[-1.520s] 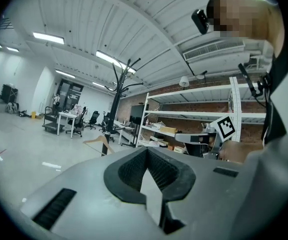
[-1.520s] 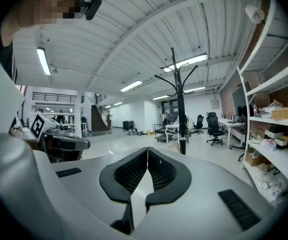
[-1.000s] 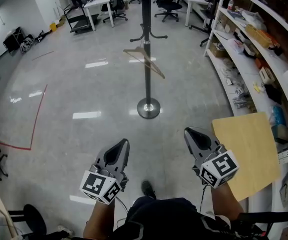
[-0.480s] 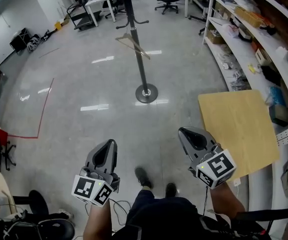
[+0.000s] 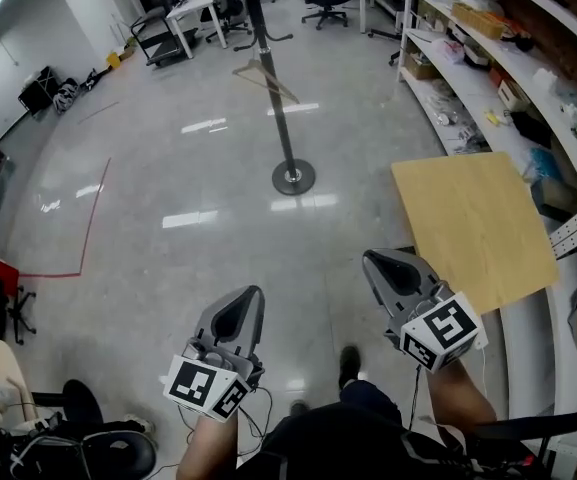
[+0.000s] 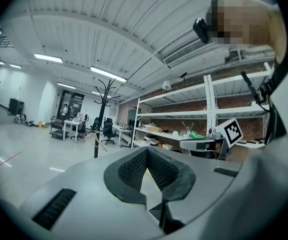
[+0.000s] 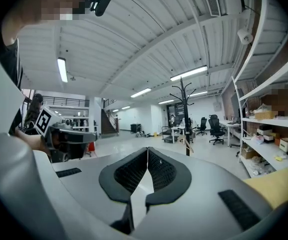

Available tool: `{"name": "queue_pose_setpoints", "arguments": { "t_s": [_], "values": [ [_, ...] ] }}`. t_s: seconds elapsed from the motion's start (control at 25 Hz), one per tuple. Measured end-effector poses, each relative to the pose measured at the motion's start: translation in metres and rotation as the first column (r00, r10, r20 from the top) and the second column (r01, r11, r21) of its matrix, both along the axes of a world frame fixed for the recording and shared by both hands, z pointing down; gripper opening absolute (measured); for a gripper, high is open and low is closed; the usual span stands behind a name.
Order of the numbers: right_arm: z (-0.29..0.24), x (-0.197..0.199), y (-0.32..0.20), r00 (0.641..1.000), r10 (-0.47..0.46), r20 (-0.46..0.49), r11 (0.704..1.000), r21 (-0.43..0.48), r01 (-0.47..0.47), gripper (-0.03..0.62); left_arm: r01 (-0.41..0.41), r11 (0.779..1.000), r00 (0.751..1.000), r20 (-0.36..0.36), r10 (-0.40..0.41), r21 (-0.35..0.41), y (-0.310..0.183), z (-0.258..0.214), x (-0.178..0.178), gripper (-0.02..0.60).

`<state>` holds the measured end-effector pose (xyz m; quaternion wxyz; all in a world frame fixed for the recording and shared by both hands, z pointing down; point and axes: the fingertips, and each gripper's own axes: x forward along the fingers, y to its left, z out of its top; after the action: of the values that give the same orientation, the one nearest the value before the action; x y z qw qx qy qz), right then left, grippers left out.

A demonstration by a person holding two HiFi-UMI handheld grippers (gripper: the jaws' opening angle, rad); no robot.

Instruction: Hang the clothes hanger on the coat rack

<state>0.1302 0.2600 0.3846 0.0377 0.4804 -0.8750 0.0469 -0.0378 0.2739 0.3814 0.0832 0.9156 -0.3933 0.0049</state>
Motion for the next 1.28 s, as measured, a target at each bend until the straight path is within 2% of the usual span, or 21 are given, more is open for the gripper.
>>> {"name": "queue_pose_setpoints", "arguments": {
  "t_s": [0.2, 0.32, 0.44, 0.6, 0.88, 0.96, 1.12, 1.28],
  "values": [
    [0.002, -0.042, 0.055, 0.998, 0.060, 0.015, 0.998, -0.006, -0.060, 0.008, -0.017, 1.000, 1.000, 0.005, 0.017, 0.008, 0.061, 0.012, -0.049, 0.002],
    [0.001, -0.072, 0.095, 0.996, 0.077, 0.034, 0.997, -0.003, -0.077, 0.008, -0.005, 1.000, 1.000, -0.019, 0.005, -0.010, 0.095, 0.015, -0.086, 0.002],
    [-0.002, -0.082, 0.127, 0.995, 0.100, 0.021, 0.995, 0.000, -0.100, 0.008, -0.007, 1.000, 0.999, -0.044, 0.006, -0.023, 0.122, 0.017, -0.103, 0.002],
    [-0.012, -0.077, 0.169, 0.991, 0.134, 0.012, 0.991, 0.009, -0.134, 0.008, -0.038, 0.999, 0.998, -0.053, 0.037, -0.018, 0.153, 0.013, -0.099, 0.002],
    [-0.021, -0.069, 0.226, 0.997, 0.082, -0.012, 0.996, 0.043, -0.081, 0.008, -0.006, 1.000, 0.996, -0.084, 0.005, -0.002, 0.210, -0.006, -0.082, 0.002],
    [-0.022, -0.058, 0.248, 0.997, 0.072, -0.018, 0.997, 0.041, -0.072, 0.008, 0.012, 1.000, 0.996, -0.091, -0.013, -0.018, 0.231, -0.007, -0.074, 0.002],
    [-0.016, -0.029, 0.283, 0.997, 0.079, -0.007, 0.997, 0.021, -0.078, 0.008, 0.019, 0.999, 0.998, -0.054, -0.021, -0.039, 0.267, -0.002, -0.050, 0.002],
    [-0.016, -0.005, 0.298, 0.992, 0.125, 0.008, 0.992, 0.004, -0.125, 0.008, 0.020, 0.998, 0.999, -0.048, -0.023, -0.055, 0.293, -0.004, -0.035, 0.002]
  ]
}}
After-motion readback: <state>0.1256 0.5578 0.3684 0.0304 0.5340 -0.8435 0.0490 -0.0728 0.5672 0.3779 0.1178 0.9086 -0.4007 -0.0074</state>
